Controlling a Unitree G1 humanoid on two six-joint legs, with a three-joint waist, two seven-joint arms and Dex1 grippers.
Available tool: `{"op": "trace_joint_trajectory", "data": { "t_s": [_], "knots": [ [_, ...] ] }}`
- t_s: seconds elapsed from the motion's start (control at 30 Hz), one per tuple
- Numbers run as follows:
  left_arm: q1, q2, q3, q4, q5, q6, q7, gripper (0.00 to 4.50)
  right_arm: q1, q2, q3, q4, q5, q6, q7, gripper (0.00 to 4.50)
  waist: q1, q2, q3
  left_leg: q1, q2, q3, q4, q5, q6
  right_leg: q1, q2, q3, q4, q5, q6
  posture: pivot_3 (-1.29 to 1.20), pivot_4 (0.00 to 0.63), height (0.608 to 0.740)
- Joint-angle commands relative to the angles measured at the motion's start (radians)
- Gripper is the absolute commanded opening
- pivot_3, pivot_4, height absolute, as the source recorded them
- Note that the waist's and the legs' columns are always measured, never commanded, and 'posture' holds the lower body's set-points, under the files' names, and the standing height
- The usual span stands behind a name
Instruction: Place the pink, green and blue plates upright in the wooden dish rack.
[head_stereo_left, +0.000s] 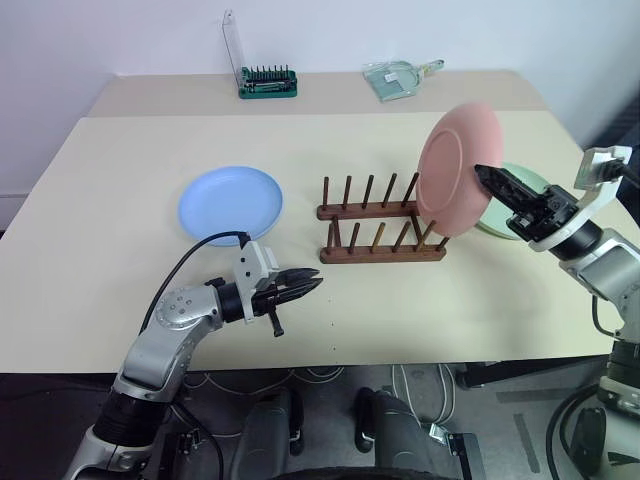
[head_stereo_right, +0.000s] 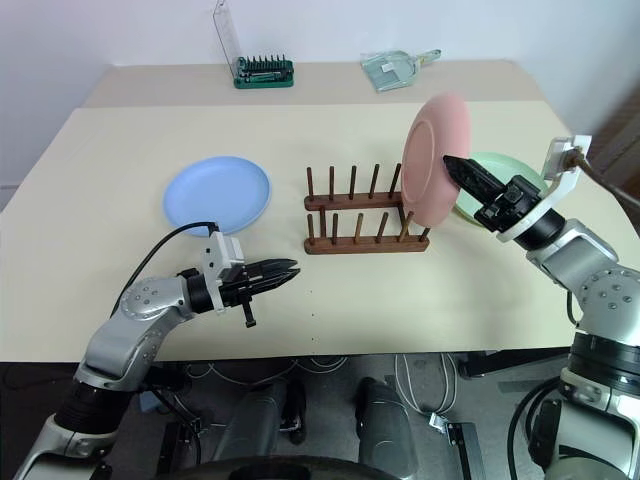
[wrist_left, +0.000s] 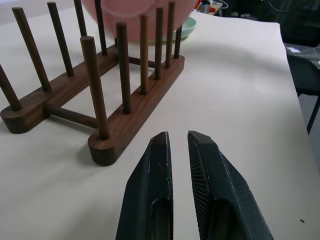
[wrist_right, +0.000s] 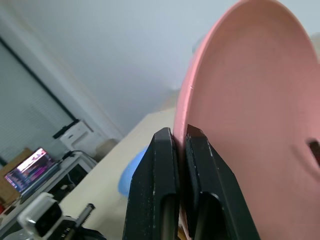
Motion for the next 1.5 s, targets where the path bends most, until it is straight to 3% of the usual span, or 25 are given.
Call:
{"op": "trace_joint_trajectory", "data": {
  "t_s": [0.03,0.1,0.33,0.63,0.83,1.13,1.27,1.5],
  "knots": [
    [-0.011,0.007,0.015,-0.023,-0.008,-0.012,0.001,0.58,-0.004,0.006,-0.015,0.001,-0.017,-0.016,0.006,0.33,0.000,0.000,0.000,0.000,0.000,0.000,0.000,0.000,0.000,0.000,0.000,0.000,0.000,0.000,0.000,0.00,0.150,0.740],
    [-0.012,0.006,0.015,-0.018,-0.006,-0.014,0.000,0.58,-0.005,0.011,-0.016,0.001,-0.026,-0.016,0.008,1.05,0.000,0.000,0.000,0.000,0.000,0.000,0.000,0.000,0.000,0.000,0.000,0.000,0.000,0.000,0.000,0.00,0.150,0.740],
    [-0.006,0.006,0.014,-0.013,-0.005,-0.020,-0.002,0.58,-0.030,-0.006,-0.041,-0.026,-0.112,-0.094,-0.012,4.46,0.000,0.000,0.000,0.000,0.000,0.000,0.000,-0.001,-0.001,0.000,0.000,0.000,0.000,-0.001,0.001,0.00,0.150,0.740],
    [-0.002,0.000,0.006,0.001,0.002,-0.031,-0.003,0.58,0.038,-0.217,-0.191,0.028,-0.257,-0.212,0.066,4.46,0.002,0.001,0.000,-0.001,-0.001,0.000,0.000,-0.001,-0.002,0.000,0.000,0.000,-0.001,-0.001,0.002,0.00,0.150,0.740],
    [-0.018,-0.008,-0.008,0.025,0.009,-0.049,-0.012,0.58,0.083,-0.232,-0.156,0.099,-0.388,-0.288,0.089,4.46,-0.004,0.002,0.000,0.001,0.000,0.001,0.000,-0.001,-0.002,0.000,0.000,0.000,0.000,-0.001,0.002,0.00,0.150,0.740],
    [-0.023,0.003,-0.004,0.012,0.001,-0.035,-0.018,0.58,0.112,-0.277,0.103,0.231,-0.782,-0.594,0.176,4.46,-0.004,0.002,0.000,0.000,0.000,0.001,0.000,-0.001,-0.002,0.000,0.000,0.000,-0.001,-0.002,0.002,0.00,0.150,0.740],
    [-0.037,0.001,-0.007,-0.003,0.001,-0.017,-0.012,0.58,0.049,-0.275,0.300,0.372,-1.041,-0.811,0.138,4.46,-0.006,0.002,0.000,0.001,0.000,0.001,0.000,-0.001,-0.002,0.000,0.000,0.000,0.000,-0.002,0.002,0.00,0.150,0.740],
    [-0.028,0.007,0.001,-0.052,-0.006,0.021,0.012,0.58,-0.120,-0.215,0.457,0.685,-1.253,-1.022,0.032,4.46,-0.003,0.001,0.000,0.001,0.000,0.002,0.000,0.001,0.000,0.000,0.000,0.001,0.000,-0.002,0.002,0.00,0.150,0.740]
  ]
}}
